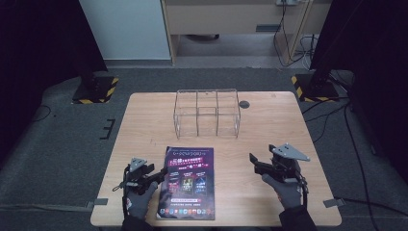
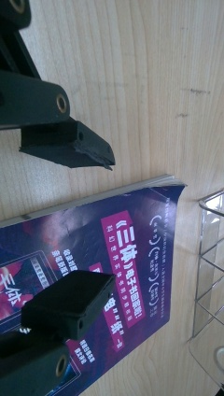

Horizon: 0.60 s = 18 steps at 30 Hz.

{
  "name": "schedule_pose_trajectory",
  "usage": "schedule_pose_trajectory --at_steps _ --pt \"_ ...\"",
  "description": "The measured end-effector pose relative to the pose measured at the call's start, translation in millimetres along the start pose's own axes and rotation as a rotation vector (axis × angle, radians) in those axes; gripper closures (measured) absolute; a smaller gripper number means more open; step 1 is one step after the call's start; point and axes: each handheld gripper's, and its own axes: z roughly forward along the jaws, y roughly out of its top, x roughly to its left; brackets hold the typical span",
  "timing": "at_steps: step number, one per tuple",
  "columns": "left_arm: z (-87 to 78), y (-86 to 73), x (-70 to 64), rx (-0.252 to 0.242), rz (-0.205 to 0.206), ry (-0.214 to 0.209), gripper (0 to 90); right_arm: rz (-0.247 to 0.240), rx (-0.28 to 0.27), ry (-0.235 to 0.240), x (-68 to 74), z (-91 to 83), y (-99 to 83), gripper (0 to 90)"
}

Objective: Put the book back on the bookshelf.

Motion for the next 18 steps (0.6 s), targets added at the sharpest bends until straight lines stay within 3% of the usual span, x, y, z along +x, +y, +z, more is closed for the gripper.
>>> schedule_pose_trajectory --at_steps 18 --pt "15.0 -3.6 -2.0 0.051 0.028 -0.002 36.1 -0.025 0.016 0.080 53.5 30.6 14.9 18.1"
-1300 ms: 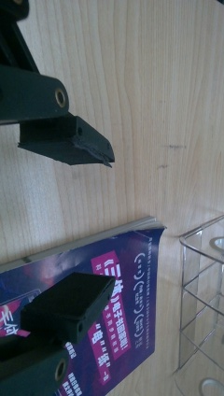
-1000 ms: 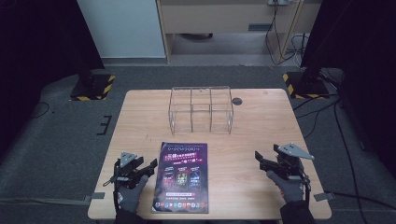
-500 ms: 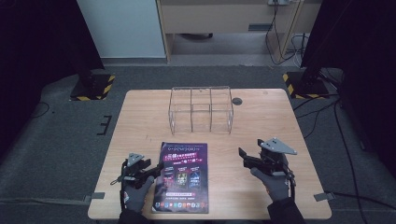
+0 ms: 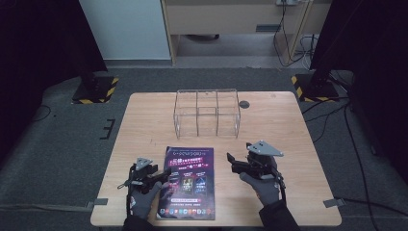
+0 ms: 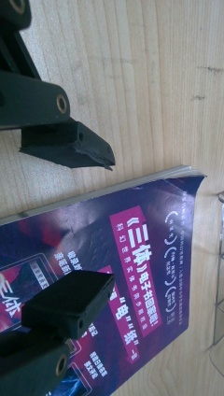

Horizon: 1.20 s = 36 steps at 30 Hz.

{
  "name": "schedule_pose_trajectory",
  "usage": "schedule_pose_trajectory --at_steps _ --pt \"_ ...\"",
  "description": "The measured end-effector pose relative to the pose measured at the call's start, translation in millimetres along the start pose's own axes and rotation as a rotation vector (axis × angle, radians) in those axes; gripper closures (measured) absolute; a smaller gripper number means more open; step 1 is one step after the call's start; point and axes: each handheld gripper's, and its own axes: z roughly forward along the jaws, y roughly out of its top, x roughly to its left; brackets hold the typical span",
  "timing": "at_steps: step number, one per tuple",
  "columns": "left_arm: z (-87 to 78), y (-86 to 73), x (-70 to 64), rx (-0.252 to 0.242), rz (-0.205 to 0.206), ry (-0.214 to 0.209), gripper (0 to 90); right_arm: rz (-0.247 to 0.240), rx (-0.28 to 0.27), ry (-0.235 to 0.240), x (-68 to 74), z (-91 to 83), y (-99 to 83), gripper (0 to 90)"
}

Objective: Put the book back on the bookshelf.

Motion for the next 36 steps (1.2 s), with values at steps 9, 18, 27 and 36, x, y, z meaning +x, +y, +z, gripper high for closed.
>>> schedule_pose_trajectory --at_steps 9,18,27,36 --pt "3.4 -1.7 0.3 0.019 -0.007 -0.016 35.9 -0.005 0.042 0.037 20.9 18.3 -5.4 18.2" --pt "6.2 -2.9 -1.7 0.026 -0.007 -0.023 36.2 0.015 0.111 0.073 38.0 37.7 -24.7 18.9" --pt "9.5 -3.2 -3.3 0.037 -0.014 -0.039 36.6 0.011 0.176 0.102 55.3 51.3 -42.3 19.9" --pt "10.9 -3.8 -7.2 0.038 -0.001 -0.049 36.6 0.016 0.220 0.117 66.0 61.8 -53.5 20.8"
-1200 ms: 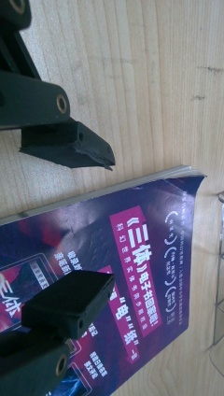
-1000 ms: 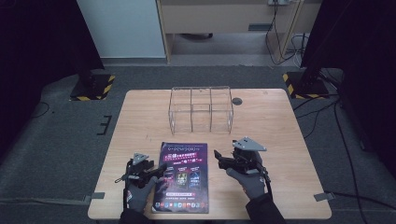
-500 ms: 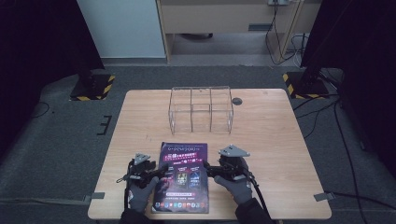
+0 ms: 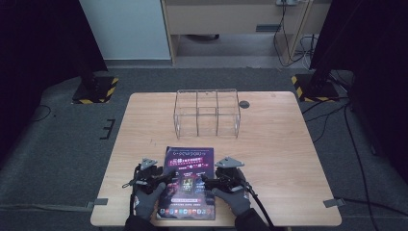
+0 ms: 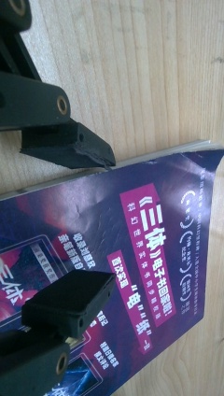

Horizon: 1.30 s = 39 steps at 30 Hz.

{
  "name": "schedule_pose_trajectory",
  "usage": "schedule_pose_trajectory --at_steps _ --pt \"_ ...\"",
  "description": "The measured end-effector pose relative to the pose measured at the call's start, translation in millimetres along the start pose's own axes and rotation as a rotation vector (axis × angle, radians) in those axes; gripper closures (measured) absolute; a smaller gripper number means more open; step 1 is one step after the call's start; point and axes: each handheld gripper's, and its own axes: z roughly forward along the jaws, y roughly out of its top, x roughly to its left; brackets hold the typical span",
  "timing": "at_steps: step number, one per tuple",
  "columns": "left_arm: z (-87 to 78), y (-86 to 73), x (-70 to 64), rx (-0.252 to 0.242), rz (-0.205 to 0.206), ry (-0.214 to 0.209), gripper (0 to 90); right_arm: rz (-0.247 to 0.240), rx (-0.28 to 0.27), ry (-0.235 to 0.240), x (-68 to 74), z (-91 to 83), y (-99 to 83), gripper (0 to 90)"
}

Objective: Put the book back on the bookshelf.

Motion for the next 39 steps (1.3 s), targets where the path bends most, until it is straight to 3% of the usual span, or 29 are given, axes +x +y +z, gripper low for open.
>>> schedule_pose_trajectory --at_steps 8,13,17,21,32,39 --pt "0.7 -0.4 -1.8 -0.003 -0.003 -0.001 35.5 0.003 0.020 0.012 4.3 8.1 -5.7 21.5" --pt "-0.4 -1.0 -2.3 -0.003 0.003 0.031 34.4 0.018 0.027 0.021 4.8 11.9 -7.4 21.8" --pt "-0.7 -1.6 -1.2 -0.011 -0.016 0.023 34.3 0.013 0.029 0.025 5.4 12.1 -7.9 21.9" --pt "0.8 -2.0 -4.0 -0.009 0.011 0.027 34.4 0.018 0.034 0.027 7.3 14.0 -8.7 22.0" --pt "1.5 -2.6 -5.0 -0.016 0.003 0.017 33.9 0.023 0.051 0.017 9.5 18.7 -13.8 21.6" --pt "2.1 -3.0 -6.0 -0.022 -0.003 0.019 33.2 0.026 0.026 0.016 10.1 18.3 -16.8 21.5"
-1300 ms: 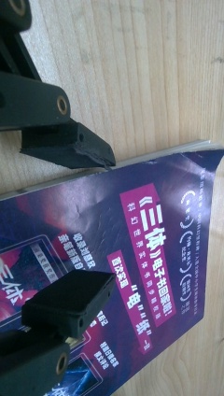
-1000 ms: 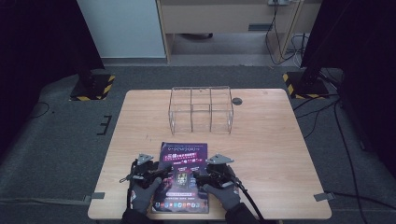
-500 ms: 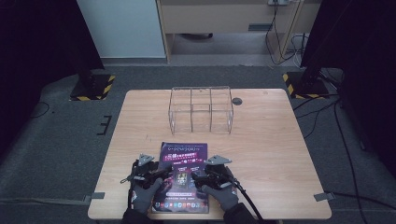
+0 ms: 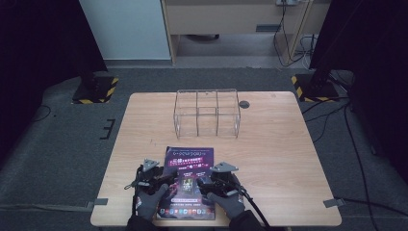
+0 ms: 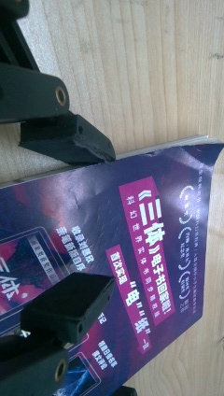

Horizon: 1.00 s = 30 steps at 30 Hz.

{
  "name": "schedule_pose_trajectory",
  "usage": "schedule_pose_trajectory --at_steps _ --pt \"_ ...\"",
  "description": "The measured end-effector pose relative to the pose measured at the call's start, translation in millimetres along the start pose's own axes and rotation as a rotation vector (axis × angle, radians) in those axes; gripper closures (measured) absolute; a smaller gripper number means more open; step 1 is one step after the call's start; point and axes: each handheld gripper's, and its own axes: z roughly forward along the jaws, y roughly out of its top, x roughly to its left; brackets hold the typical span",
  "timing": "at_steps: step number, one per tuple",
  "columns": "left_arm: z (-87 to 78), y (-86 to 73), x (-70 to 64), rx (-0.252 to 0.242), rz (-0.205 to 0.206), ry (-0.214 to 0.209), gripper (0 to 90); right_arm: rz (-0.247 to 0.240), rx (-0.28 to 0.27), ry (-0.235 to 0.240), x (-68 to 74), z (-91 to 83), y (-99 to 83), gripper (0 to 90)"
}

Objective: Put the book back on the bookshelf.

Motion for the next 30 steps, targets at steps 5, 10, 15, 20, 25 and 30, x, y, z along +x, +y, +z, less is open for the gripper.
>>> schedule_pose_trajectory --at_steps 5,10,15,20,25,30 --pt "-0.6 -0.4 2.0 -0.012 -0.041 -0.013 33.5 0.008 -0.005 -0.002 0.5 0.1 -0.5 21.6" --pt "-2.1 -0.9 2.0 -0.014 -0.065 0.000 37.6 0.009 -0.008 -0.003 -0.6 -0.2 -0.6 23.4" --pt "-5.3 -3.2 6.7 -0.024 -0.121 -0.031 41.6 0.042 -0.019 0.002 -3.8 -1.1 -0.7 25.7" --pt "-7.4 -4.8 8.7 -0.025 -0.133 -0.056 42.9 0.063 -0.027 0.016 -8.1 -2.3 -1.1 27.0" --pt "-16.3 -4.1 11.3 -0.079 -0.164 -0.128 46.7 0.056 -0.026 0.012 -8.9 -2.5 -1.0 27.0" --pt "-20.9 -1.6 8.4 -0.116 -0.144 -0.202 46.5 0.052 -0.024 0.011 -8.6 -2.4 -0.9 27.0"
